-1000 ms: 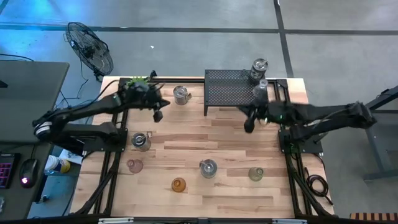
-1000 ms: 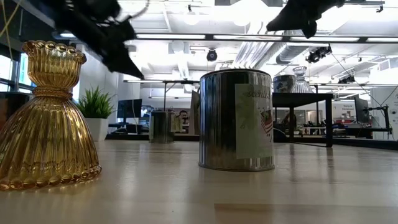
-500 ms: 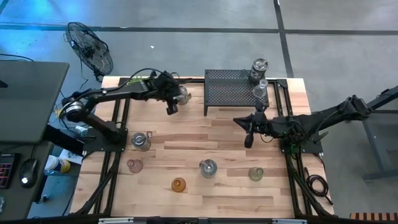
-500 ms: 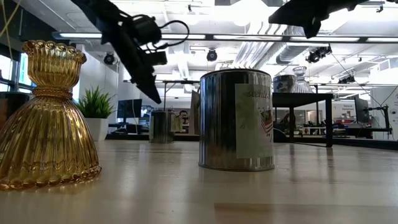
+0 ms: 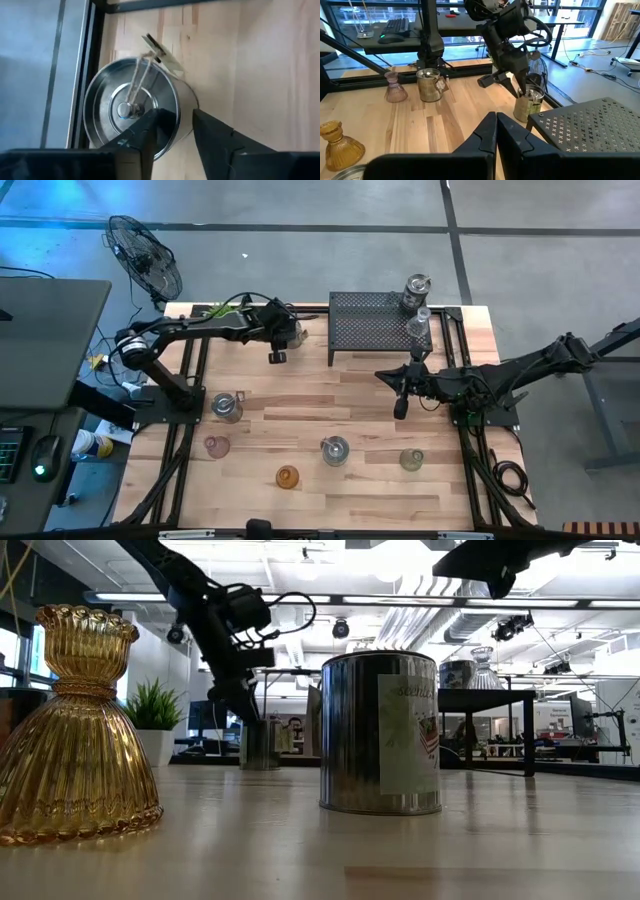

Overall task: Pick & Place candle stick holders
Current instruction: Align the silver scented candle with the other silver scented candle on the shelf

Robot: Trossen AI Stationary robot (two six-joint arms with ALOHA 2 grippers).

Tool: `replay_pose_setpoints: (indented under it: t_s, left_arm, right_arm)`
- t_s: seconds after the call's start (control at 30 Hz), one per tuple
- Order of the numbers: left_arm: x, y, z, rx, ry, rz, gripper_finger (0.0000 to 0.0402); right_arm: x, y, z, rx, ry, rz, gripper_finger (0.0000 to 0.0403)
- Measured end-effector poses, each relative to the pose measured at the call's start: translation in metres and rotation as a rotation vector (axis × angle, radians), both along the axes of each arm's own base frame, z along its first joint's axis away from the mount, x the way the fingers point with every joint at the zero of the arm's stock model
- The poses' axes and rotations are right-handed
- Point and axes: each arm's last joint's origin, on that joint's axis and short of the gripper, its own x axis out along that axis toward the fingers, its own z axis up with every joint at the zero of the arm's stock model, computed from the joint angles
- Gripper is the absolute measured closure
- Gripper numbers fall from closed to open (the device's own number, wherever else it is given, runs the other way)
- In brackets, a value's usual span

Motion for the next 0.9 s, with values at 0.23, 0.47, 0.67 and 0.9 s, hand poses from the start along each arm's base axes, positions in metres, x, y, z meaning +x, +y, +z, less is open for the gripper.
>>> replay_pose_setpoints:
  t_s: [0.23, 0.47, 0.67, 0.9]
  left_arm:
    - [0.002, 0.002, -0.002, 0.036, 0.027, -0.033, 0.0386]
    - [-0.008, -0.010, 0.012, -0.068, 0.046, -0.024, 0.0397]
    - [-0.009, -0.044, 0.032, -0.212, 0.037, -0.047, 0.0399]
    - [0.013, -0.105, 0.042, -0.429, -0.124, -0.078, 0.0400]
  right_arm:
    - [0.000, 0.000, 0.000, -0.007, 0.003, 0.001, 0.0401]
    - [0.000, 0.000, 0.000, -0.008, 0.003, 0.000, 0.0401]
    - [0.000, 0.000, 0.000, -0.014, 0.006, 0.001, 0.0402]
    - [0.000, 0.000, 0.000, -0.017, 0.007, 0.003, 0.0402]
